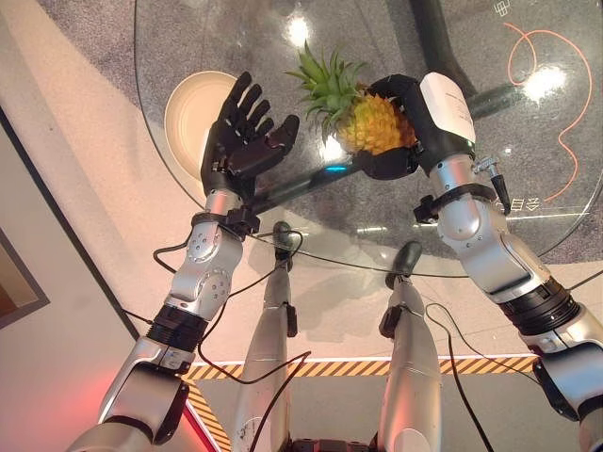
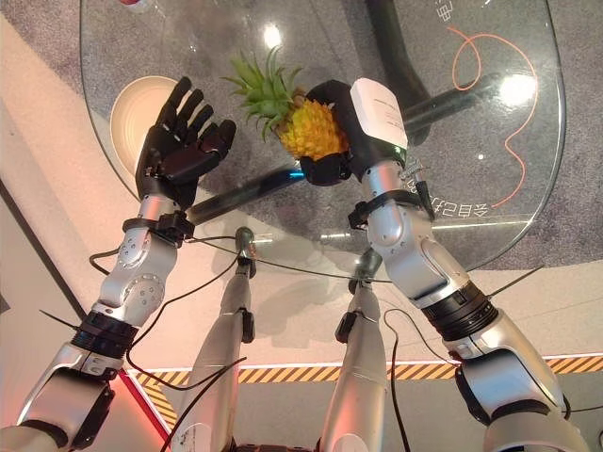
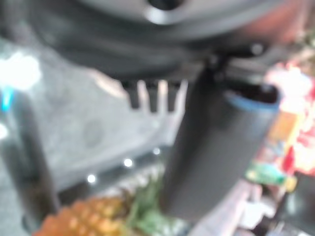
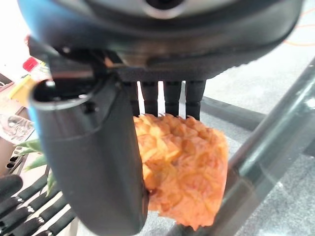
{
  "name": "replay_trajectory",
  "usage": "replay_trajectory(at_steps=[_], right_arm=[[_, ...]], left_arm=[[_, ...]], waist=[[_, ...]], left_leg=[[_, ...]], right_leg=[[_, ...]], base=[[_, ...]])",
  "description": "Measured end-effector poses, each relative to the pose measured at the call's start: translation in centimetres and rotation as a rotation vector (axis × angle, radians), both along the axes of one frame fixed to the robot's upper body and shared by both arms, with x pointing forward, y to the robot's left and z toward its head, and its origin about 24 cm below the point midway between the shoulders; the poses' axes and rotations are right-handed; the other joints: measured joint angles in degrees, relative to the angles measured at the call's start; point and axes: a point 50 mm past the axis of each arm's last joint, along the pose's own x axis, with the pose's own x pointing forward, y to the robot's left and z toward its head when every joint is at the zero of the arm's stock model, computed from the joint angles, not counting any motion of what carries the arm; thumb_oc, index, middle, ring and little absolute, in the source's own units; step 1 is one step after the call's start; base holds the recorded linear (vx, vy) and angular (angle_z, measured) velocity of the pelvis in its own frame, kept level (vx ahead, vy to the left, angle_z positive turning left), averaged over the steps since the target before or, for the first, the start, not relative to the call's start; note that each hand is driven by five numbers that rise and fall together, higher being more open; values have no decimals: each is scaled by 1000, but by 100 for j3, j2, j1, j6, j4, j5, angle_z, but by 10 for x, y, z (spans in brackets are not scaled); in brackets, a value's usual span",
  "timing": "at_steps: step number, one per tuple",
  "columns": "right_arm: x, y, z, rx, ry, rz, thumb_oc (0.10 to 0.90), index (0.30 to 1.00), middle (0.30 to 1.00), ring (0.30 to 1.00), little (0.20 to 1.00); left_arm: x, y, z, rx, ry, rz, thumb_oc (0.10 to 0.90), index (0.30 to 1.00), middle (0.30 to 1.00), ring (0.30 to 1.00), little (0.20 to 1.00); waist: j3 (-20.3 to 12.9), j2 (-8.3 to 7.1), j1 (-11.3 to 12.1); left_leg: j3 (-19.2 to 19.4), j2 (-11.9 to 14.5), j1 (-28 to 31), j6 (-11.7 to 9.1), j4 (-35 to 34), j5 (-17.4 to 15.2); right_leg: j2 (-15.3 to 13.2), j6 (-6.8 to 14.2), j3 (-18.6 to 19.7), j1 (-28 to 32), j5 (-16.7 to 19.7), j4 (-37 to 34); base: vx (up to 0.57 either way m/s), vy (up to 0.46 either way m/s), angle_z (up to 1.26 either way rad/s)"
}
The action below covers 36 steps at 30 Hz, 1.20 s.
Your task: Pick up the fruit to the plate
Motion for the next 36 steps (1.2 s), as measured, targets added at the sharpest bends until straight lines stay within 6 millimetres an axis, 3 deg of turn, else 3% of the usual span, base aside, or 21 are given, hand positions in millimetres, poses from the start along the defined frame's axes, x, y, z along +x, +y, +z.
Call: replay_trajectory(at_steps=[10,18,36], right_arm=[[-1,4,-2,-9,11,5,100,300,300,300,200],[-1,11,-3,-24,19,25,100,300,300,300,200],[-2,19,0,-29,18,39,100,300,300,300,200]], left_arm=[[0,-13,-5,-87,35,-131,800,900,900,900,900],[-2,-26,5,-191,24,-222,800,900,900,900,900],[-1,-27,5,-228,35,-238,800,900,900,900,900]], waist=[[0,1,2],[0,1,-1],[0,1,-3]], left_leg=[[-1,-6,0,2,0,0],[-1,-6,1,2,0,1],[-3,-8,1,3,1,2]], right_leg=[[-5,1,0,4,1,0],[-5,2,-1,5,1,0],[-7,2,-4,8,1,1]], base=[[0,0,0],[0,0,0],[0,0,0]])
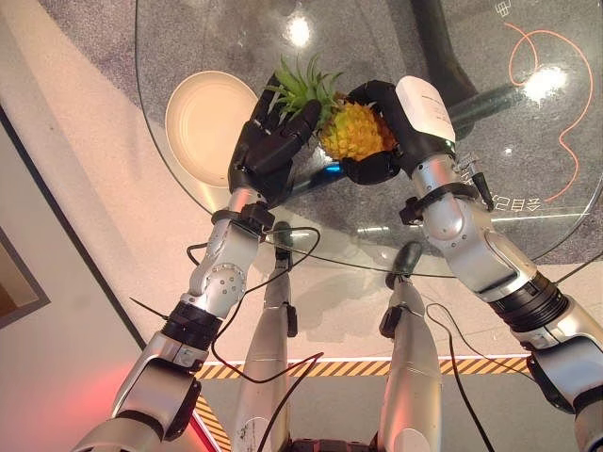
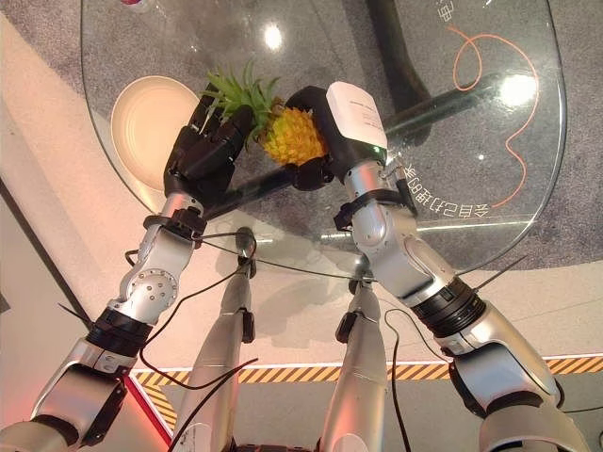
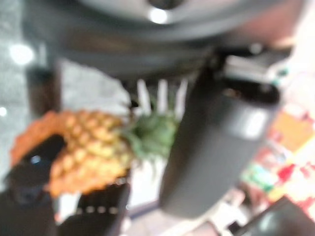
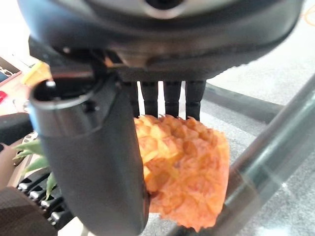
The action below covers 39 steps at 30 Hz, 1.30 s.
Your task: Pick up the fruit to the plate
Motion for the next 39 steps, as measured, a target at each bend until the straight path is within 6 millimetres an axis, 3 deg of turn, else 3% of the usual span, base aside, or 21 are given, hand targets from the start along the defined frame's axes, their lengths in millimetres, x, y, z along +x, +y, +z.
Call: replay_trajectory(at_steps=[16,17,18,19,29,39], right_arm=[[1,5,0,-34,27,18,100,300,300,300,200],[1,5,0,-34,27,18,100,300,300,300,200],[1,5,0,-34,28,17,100,300,300,300,200],[1,5,0,-34,28,16,100,300,300,300,200],[-9,15,4,-48,1,72,100,300,300,300,200],[-11,18,3,-55,1,87,100,300,300,300,200]], left_arm=[[0,-1,-2,64,7,28,800,900,900,900,900],[0,-2,-2,67,6,27,410,566,566,566,510],[0,-1,-2,71,6,27,364,526,526,526,464],[0,-1,-2,74,5,29,100,300,300,300,200],[2,19,4,140,-49,153,100,300,300,300,200],[2,23,5,160,-54,168,100,300,300,300,200]], waist=[[0,0,19],[0,0,22],[0,0,22],[0,0,22],[0,1,12],[0,1,6]], left_leg=[[1,-4,1,1,1,1],[0,-5,1,1,1,1],[1,-6,1,1,1,1],[1,-6,1,1,1,1],[-2,-5,7,5,11,4],[-6,-11,7,11,15,9]], right_leg=[[-5,0,-1,4,0,0],[-7,0,0,4,0,0],[-7,0,-1,4,0,0],[-7,0,-1,4,0,0],[-6,1,0,17,1,6],[-11,5,-1,19,4,14]], base=[[0,0,0],[0,0,0],[0,0,0],[0,0,0],[0,0,0],[0,0,0]])
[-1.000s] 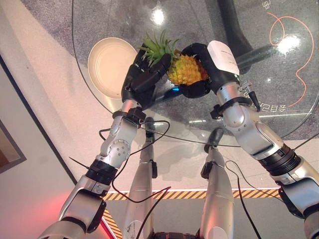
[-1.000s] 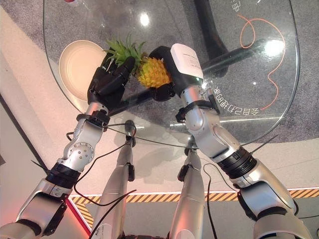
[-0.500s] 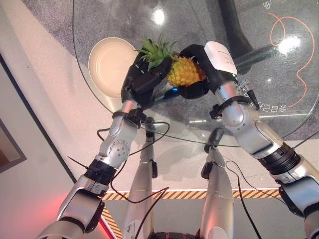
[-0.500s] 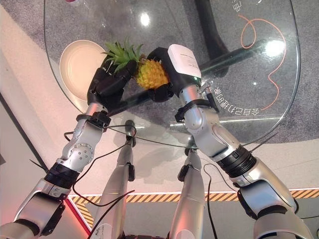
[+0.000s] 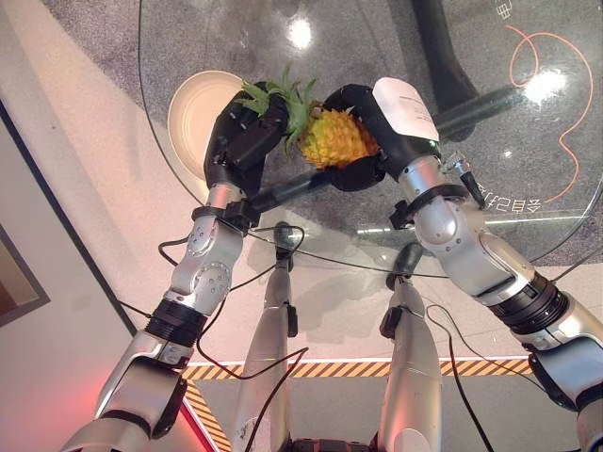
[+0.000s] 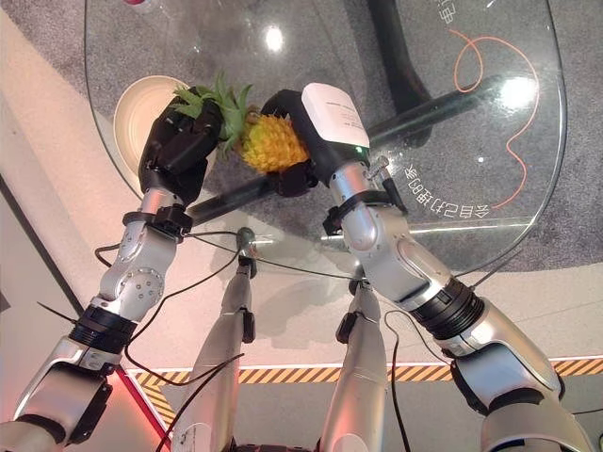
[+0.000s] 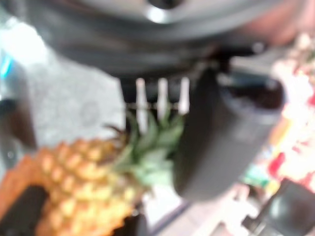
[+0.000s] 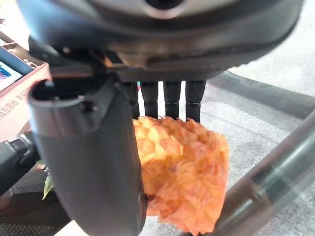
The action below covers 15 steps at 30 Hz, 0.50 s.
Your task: Pick up the fruit to the plate
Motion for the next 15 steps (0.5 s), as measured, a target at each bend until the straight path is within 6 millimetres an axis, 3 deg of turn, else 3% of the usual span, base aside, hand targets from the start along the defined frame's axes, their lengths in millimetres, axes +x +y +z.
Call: replay_trajectory(at_steps=[15], right_arm=[[-1,1,0,0,0,7,100,300,300,300,200]], left_arm=[[0,1,0,2,-6,9,100,300,300,300,200]], waist=[[0,0,-37]], left_leg=[[-1,1,0,0,1,0]], right_leg=[[1,0,1,0,1,1]], base=[[0,0,0]])
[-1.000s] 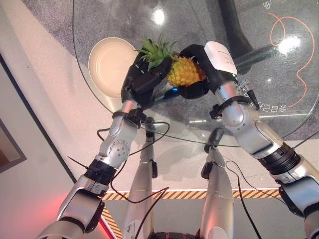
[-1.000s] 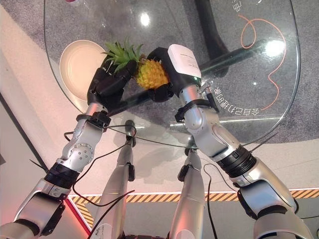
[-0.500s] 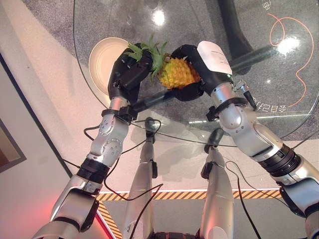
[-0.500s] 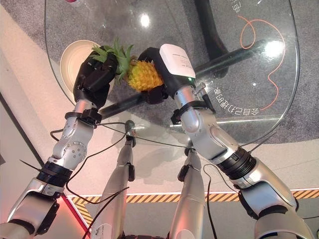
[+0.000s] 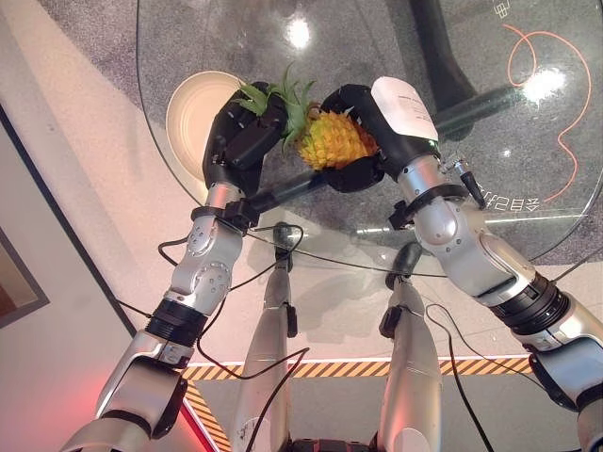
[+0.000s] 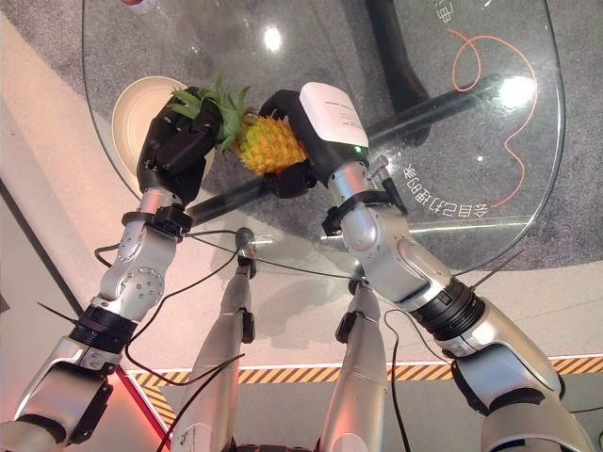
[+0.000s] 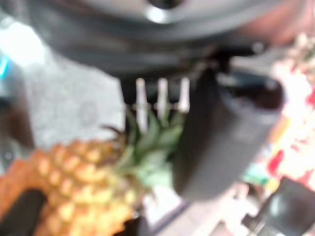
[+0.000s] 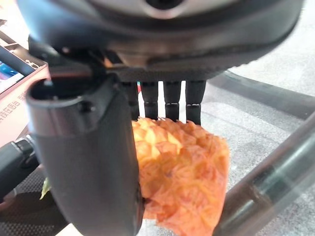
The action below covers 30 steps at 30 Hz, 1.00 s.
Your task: Pick up the fruit to the plate
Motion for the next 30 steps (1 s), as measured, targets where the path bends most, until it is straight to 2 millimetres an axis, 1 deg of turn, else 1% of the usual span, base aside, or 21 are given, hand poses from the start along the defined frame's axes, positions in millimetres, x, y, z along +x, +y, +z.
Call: replay_trajectory(at_steps=[1,2,3,5,9,13,24,27,30], right_arm=[[0,0,0,0,0,0,100,300,300,300,200],[0,0,0,0,0,0,229,411,411,411,329],[0,0,0,1,-1,0,536,674,674,674,636],[0,0,0,3,-3,0,800,900,900,900,900],[0,2,0,9,-2,5,800,900,900,900,900],[-2,8,0,25,-9,36,800,900,900,900,900],[-3,5,3,66,-61,13,800,900,900,900,900],[-3,5,4,79,-70,9,800,900,900,900,900],[-3,5,4,81,-71,9,800,900,900,900,900]], left_arm=[[0,0,0,0,-1,0,100,300,300,300,200],[0,0,0,-1,-1,0,100,300,300,300,200],[0,0,0,-2,-2,1,100,300,300,300,200],[0,0,0,-3,-4,1,100,300,300,300,200],[0,1,1,-7,-12,4,100,300,300,300,200],[1,1,0,-34,-7,7,100,300,300,300,200],[0,1,2,-98,-30,14,100,300,300,300,200],[0,-5,2,-117,-31,1,100,300,300,300,200],[0,-5,1,-127,-29,6,100,300,300,300,200]], waist=[[0,0,-3],[0,0,-6],[0,0,-12],[0,0,-20],[0,0,-58],[0,0,-112],[0,0,-102],[0,0,-94],[0,0,-107]], left_leg=[[0,0,0,0,0,0],[0,0,0,0,0,0],[1,0,0,0,0,0],[1,0,0,0,0,0],[1,0,0,0,0,0],[3,1,1,0,0,0],[2,0,0,0,0,0],[2,-1,0,0,0,0],[1,3,2,0,0,0]], right_leg=[[0,0,1,0,0,0],[0,0,0,0,0,0],[0,0,1,0,0,0],[0,0,1,0,0,0],[0,0,1,0,0,0],[2,0,1,0,0,0],[1,0,1,-1,0,0],[-2,0,2,0,0,0],[3,0,2,-1,0,0]], base=[[0,0,0],[0,0,0],[0,0,0],[0,0,0],[0,0,0],[0,0,0],[0,0,0],[0,0,0],[0,0,0]])
